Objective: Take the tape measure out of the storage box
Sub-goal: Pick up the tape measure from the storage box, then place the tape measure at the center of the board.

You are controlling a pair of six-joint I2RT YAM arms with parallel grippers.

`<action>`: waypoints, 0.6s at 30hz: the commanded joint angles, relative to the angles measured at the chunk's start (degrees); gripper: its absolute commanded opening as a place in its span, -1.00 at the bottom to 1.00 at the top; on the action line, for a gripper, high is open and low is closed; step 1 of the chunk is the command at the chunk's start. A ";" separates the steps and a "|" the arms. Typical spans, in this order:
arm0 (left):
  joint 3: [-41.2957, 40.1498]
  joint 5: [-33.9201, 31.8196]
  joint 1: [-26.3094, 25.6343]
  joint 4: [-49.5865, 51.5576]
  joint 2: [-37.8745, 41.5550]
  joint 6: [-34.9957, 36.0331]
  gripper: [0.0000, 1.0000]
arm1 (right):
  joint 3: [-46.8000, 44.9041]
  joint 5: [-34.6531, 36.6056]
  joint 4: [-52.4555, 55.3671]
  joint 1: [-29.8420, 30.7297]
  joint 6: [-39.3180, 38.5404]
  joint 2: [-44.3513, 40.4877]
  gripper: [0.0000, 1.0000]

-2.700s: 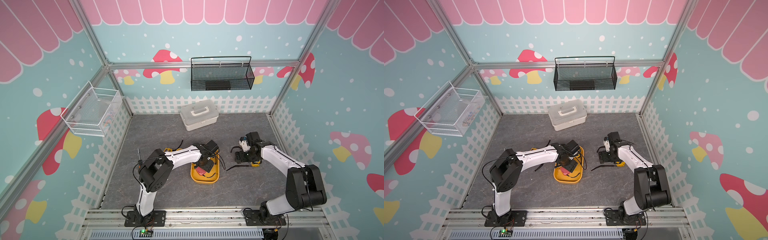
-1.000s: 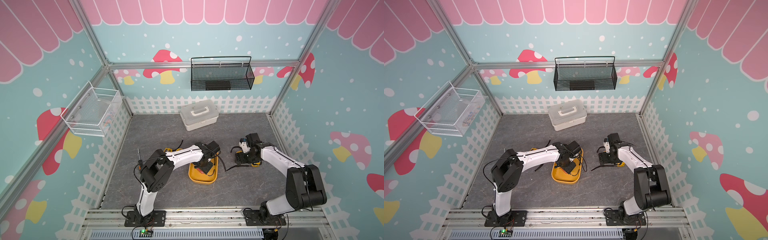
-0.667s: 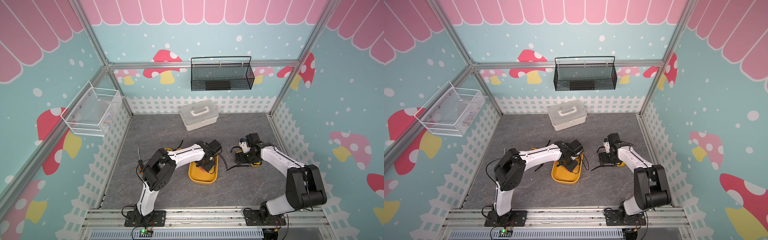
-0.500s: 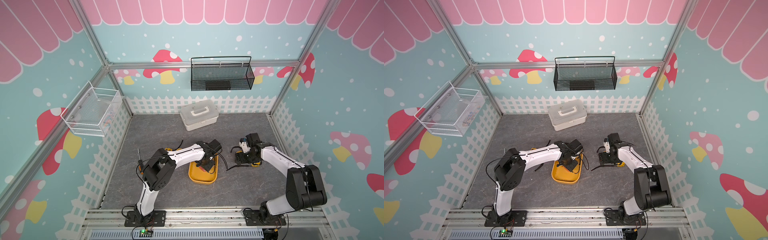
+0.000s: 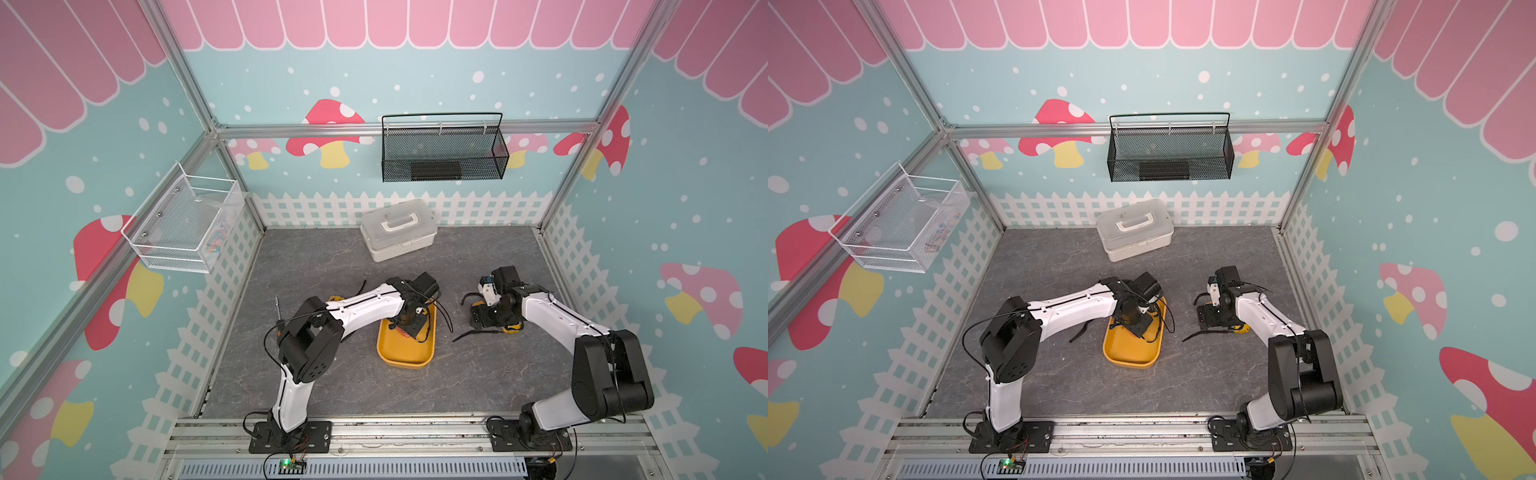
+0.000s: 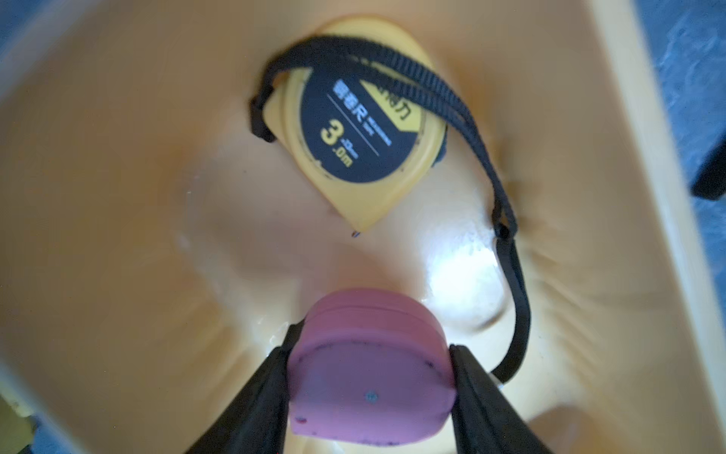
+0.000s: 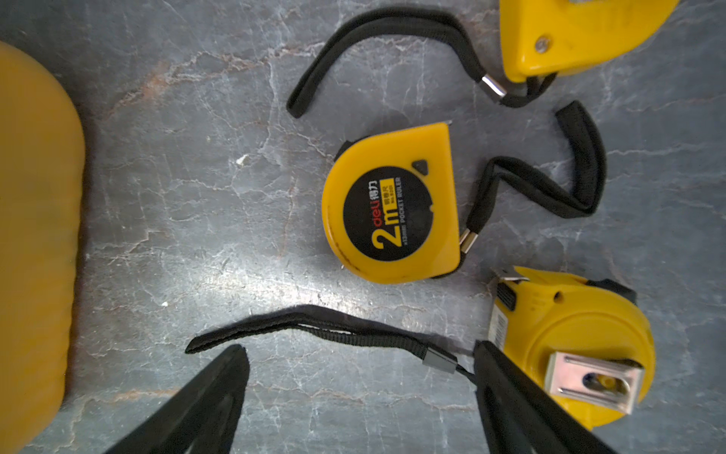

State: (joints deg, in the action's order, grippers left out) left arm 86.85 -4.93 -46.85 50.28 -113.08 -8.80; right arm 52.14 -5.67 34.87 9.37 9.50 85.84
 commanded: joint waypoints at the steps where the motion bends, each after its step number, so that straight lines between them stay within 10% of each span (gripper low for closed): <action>1: 0.50 0.07 1.45 -0.45 4.34 -0.78 0.16 | -0.46 0.00 0.24 -0.06 -0.53 -0.45 0.80; 18: -5.15 0.74 16.00 -0.36 16.19 1.04 0.15 | -0.39 -0.36 0.28 -0.10 -0.44 -0.39 0.81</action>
State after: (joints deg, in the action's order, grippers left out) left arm 82.67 -4.47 -33.26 50.15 -100.18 -8.67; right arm 52.14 -5.72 34.87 9.34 9.47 85.84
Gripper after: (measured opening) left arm 0.582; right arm 0.902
